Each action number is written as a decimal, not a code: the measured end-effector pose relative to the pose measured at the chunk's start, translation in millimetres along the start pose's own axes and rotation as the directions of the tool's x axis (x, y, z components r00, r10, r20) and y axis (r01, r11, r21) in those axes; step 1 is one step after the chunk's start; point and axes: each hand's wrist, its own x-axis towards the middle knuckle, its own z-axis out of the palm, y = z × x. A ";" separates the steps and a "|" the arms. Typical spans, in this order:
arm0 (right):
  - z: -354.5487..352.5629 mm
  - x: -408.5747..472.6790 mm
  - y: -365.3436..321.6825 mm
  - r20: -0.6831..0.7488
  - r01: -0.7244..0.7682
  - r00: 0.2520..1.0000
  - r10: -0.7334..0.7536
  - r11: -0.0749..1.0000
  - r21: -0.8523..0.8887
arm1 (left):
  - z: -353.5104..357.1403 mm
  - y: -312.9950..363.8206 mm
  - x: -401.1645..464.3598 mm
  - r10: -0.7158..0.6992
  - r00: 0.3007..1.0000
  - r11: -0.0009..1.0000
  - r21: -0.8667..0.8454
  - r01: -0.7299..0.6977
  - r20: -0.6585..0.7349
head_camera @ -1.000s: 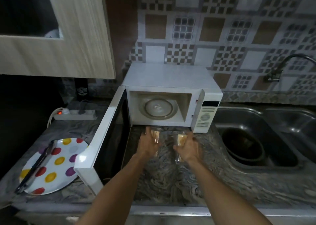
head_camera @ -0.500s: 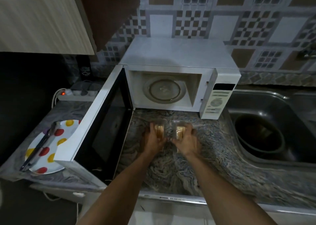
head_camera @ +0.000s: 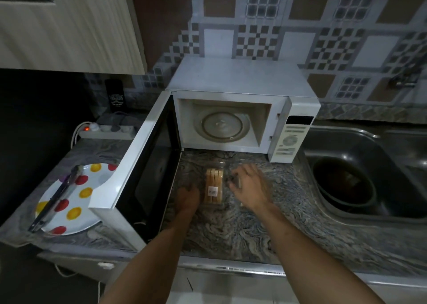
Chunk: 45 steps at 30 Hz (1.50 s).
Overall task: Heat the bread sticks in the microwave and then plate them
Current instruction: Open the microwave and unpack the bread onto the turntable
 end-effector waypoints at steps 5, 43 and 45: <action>9.6 -1.1 -21.7 0.511 0.121 0.849 -0.133 0.991 0.057 | -1.8 -16.2 0.1 -0.009 0.998 1.000 0.011 0.009 0.063; -10.1 43.4 -34.8 0.708 -0.137 0.705 -0.044 0.971 0.196 | -23.2 -20.9 -3.4 0.010 0.908 0.993 -0.113 0.041 0.418; -24.2 54.2 -41.7 0.692 -0.079 0.718 -0.077 0.978 0.191 | -22.0 -22.7 -1.2 0.011 0.910 0.994 -0.104 0.035 0.414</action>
